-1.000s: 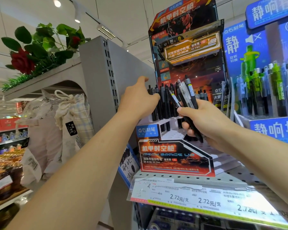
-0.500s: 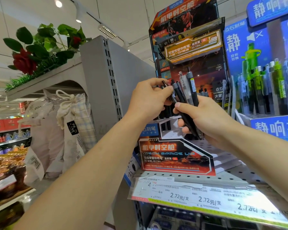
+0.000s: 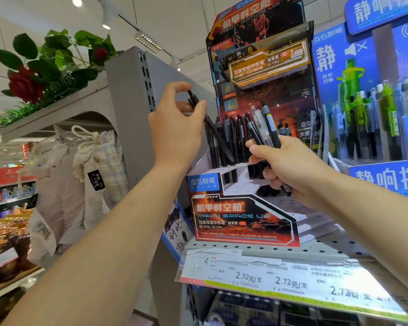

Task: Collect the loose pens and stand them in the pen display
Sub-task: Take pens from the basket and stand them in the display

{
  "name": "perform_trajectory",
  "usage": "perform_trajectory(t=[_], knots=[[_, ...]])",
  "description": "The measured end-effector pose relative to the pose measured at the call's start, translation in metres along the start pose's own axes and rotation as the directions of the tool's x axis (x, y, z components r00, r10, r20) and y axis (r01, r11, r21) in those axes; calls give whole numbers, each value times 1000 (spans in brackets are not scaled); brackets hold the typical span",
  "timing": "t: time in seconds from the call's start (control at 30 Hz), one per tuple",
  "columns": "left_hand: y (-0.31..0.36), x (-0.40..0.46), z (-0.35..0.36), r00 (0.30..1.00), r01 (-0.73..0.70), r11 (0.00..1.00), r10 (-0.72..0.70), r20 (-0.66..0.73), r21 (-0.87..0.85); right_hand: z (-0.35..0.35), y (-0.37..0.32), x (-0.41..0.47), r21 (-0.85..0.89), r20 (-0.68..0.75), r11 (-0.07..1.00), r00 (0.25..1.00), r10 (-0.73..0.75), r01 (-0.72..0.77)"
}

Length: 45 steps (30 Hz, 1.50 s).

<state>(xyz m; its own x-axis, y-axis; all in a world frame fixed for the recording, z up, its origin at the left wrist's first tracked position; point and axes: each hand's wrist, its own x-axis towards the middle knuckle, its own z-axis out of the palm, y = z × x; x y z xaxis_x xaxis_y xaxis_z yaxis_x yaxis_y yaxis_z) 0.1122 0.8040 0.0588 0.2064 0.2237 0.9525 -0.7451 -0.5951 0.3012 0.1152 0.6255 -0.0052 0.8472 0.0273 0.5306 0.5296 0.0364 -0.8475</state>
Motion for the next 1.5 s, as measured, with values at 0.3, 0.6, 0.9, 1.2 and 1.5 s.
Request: perform_trajectory(t=[0.3, 0.6, 0.9, 1.2, 1.5], knots=[[-14, -3, 4, 994, -104, 979, 96, 49, 177, 0, -1, 1, -37, 28, 999, 999, 23, -22], [-14, 2, 13, 967, -58, 970, -5, 256, 237, 3, -1, 0, -58, 65, 998, 997, 31, -27], [-9, 10, 14, 921, -46, 935, -97, 379, 351, 3, 1, 1, -51, 59, 998, 997, 42, -39], [3, 24, 19, 882, -114, 868, -135, 451, 483, 4, 3, 1, -49, 88, 997, 994, 65, -61], [2, 23, 23, 873, -271, 780, -47, 485, 564, 3, 1, 1, -28, 86, 997, 994, 68, -66]])
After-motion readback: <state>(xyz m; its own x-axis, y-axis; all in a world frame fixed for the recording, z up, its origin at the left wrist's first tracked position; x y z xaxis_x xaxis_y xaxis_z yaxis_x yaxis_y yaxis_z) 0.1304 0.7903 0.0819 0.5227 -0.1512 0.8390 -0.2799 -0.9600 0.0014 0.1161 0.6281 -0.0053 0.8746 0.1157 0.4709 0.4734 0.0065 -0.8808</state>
